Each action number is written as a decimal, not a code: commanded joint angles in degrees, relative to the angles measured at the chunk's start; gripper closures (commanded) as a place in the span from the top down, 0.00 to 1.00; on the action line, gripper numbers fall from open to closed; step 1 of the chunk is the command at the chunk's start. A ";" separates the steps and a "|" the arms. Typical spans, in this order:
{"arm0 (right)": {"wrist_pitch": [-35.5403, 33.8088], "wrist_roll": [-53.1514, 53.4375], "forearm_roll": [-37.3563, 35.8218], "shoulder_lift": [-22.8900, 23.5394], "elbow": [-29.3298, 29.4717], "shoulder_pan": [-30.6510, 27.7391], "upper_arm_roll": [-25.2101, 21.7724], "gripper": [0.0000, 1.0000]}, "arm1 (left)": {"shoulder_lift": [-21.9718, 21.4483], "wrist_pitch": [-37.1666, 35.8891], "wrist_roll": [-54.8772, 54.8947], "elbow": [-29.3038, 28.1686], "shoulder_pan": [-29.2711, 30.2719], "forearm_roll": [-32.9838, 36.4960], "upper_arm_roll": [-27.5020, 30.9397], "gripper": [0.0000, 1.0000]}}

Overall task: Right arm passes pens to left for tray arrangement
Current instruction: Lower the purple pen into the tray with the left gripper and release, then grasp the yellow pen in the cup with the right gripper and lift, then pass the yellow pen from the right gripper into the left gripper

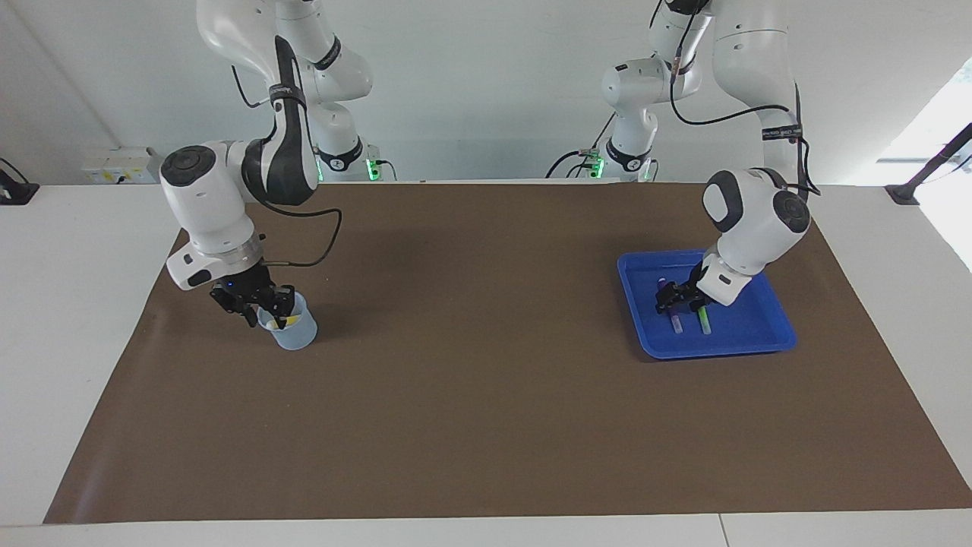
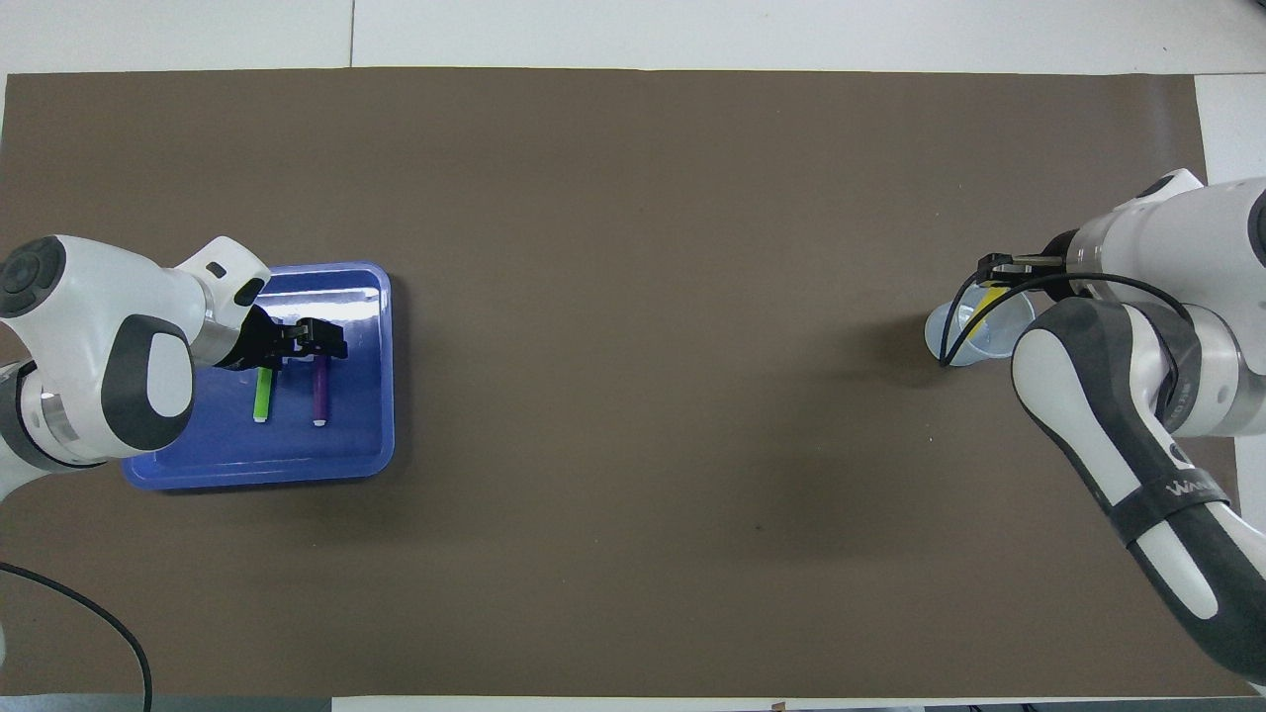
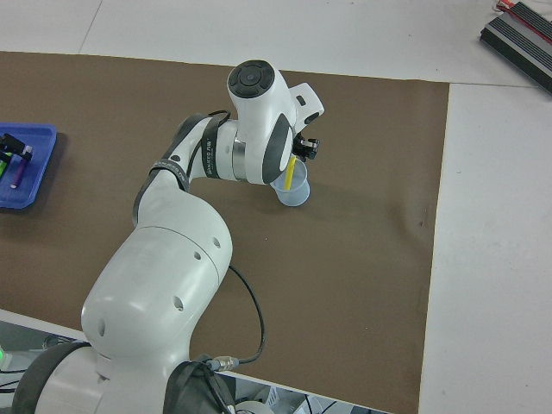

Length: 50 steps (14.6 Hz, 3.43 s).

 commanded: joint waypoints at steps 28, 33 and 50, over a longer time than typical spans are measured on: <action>-16.82 31.42 15.12 -7.96 13.43 0.41 12.24 0.00 | -18.11 -32.14 -40.25 15.31 -1.35 -3.67 -0.38 1.00; -9.10 56.38 23.85 -2.79 19.04 0.41 21.29 0.00 | -20.13 -31.09 -61.85 15.84 -3.37 -7.53 -0.47 1.00; 2.26 87.29 22.97 3.55 24.95 0.77 38.36 0.00 | -27.16 -18.52 -119.72 16.55 -5.66 -0.42 -13.65 1.00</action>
